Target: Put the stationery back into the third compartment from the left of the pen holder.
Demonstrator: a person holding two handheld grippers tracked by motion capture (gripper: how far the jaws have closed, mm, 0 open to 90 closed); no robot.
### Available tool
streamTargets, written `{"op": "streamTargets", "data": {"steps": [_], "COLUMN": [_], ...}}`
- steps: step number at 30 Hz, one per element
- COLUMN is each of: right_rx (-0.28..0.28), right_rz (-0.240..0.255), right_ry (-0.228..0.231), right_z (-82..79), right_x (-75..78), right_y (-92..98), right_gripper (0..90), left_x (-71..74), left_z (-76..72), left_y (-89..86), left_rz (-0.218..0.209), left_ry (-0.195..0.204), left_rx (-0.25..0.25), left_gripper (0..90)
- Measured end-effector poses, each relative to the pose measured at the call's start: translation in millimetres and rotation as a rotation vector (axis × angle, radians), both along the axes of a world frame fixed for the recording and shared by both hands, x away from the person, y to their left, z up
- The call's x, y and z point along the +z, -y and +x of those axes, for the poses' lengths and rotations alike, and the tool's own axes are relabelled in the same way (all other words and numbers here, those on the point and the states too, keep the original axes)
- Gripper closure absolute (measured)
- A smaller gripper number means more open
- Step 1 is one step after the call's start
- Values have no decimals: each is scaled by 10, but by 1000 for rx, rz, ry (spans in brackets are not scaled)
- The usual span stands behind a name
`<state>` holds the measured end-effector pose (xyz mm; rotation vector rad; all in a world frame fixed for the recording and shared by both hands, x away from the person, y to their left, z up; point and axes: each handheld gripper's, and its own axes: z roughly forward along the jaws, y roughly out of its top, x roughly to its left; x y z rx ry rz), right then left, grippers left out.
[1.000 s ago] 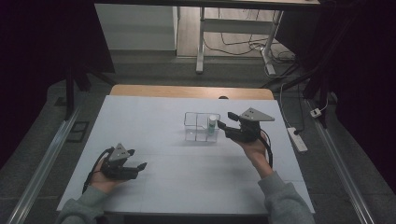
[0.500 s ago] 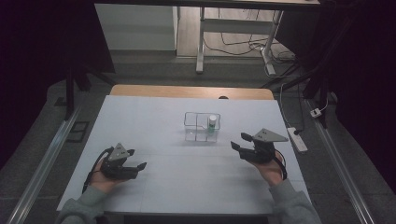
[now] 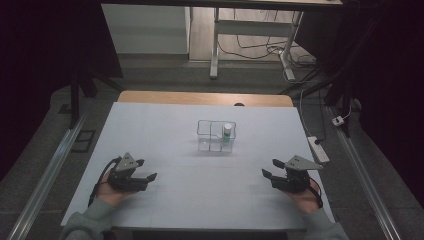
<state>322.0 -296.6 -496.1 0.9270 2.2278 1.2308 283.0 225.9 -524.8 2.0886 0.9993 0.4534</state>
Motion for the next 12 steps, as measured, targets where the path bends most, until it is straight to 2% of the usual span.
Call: {"op": "streamTargets", "data": {"steps": [12], "right_rx": [17], "right_rz": [-20], "right_ry": [0], "right_z": [-1], "right_x": [-16], "right_y": [-19], "right_gripper": [384], "left_x": [2], "left_z": [-1], "left_y": [1], "left_rz": [2], "left_ry": [1], "left_rx": [-1], "left_gripper": [273]}}
